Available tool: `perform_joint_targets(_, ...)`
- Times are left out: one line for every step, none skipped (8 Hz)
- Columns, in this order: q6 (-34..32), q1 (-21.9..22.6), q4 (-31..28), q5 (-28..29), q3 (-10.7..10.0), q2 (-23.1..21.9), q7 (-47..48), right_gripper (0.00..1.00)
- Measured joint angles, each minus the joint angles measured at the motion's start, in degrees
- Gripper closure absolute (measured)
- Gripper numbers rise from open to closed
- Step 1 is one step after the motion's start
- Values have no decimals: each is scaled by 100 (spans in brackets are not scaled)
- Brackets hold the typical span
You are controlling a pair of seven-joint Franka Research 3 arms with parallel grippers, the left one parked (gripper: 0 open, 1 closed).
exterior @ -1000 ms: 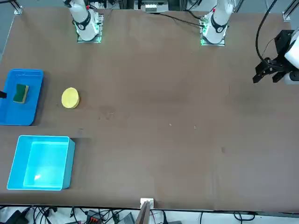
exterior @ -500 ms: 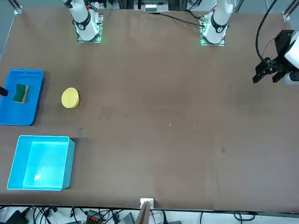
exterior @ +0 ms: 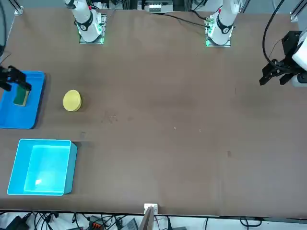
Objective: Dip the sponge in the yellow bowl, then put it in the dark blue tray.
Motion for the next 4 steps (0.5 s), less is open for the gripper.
perform_joint_targets(62,93,-310,-3,0,-264,31,0)
perform_joint_targets(74,131,-532,-4,0,-471,33,0)
perform_joint_targets(75,130,-647,-4,-3,-592,33,0)
perform_joint_targets(79,130,-682,-4,-12,-637,34,0)
